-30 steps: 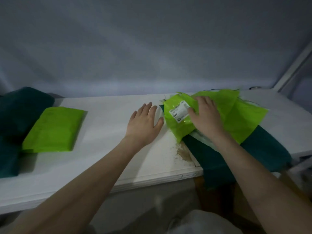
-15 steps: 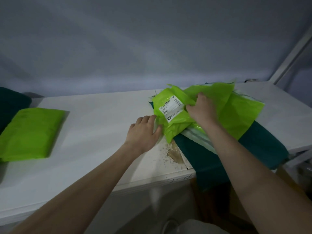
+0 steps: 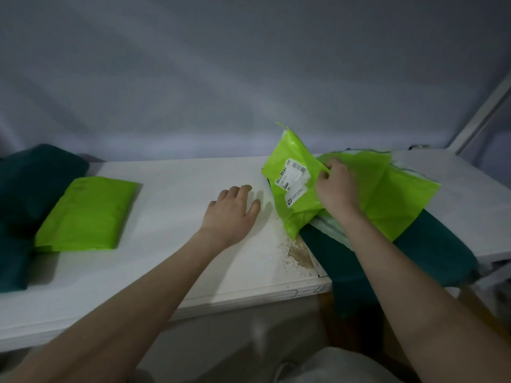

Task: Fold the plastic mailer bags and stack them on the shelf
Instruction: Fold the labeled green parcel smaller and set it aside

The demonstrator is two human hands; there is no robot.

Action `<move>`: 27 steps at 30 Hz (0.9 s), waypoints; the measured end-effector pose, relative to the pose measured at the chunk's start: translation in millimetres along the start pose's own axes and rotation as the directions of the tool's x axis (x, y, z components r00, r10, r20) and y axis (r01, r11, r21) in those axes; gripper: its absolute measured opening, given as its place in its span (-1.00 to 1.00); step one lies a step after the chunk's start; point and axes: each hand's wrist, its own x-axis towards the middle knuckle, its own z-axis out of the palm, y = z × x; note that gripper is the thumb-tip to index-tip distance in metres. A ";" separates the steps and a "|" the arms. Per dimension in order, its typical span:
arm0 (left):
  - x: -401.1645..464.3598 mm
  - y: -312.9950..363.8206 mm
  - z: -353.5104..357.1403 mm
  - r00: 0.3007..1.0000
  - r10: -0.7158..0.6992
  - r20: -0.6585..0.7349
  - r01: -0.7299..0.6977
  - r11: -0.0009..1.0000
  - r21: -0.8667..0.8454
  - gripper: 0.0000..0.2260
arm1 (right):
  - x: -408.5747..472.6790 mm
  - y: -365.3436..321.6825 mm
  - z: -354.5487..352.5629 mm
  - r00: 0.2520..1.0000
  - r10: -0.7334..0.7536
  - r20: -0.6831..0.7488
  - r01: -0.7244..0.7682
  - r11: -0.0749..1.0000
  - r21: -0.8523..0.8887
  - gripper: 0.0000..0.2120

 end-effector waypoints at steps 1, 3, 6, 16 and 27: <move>-2.3 -1.6 -3.4 1.000 -0.011 0.001 0.011 1.000 -0.016 -0.60 | -3.3 -5.1 -0.2 1.000 -0.015 0.003 0.015 1.000 0.025 -0.82; -6.6 -5.0 -8.9 0.999 -0.032 0.013 0.033 0.998 -0.047 -0.60 | -9.7 -14.2 -0.7 0.999 -0.032 0.004 0.032 0.998 0.059 -0.82; -12.5 -12.8 -13.6 0.996 -0.075 0.047 0.080 0.989 -0.125 -0.59 | -19.6 -26.1 2.1 0.998 -0.069 -0.008 0.070 0.992 0.101 -0.84; -24.9 -31.3 -28.4 0.956 -0.205 0.210 0.273 0.883 -0.383 -0.61 | -39.6 -55.1 25.2 1.000 -0.020 -0.007 0.021 0.914 0.405 -0.90; -10.8 -80.5 -40.6 0.883 -0.336 0.327 0.426 0.283 -0.859 -0.54 | -44.8 -80.7 48.1 0.964 0.182 0.196 -0.267 0.619 0.739 -0.83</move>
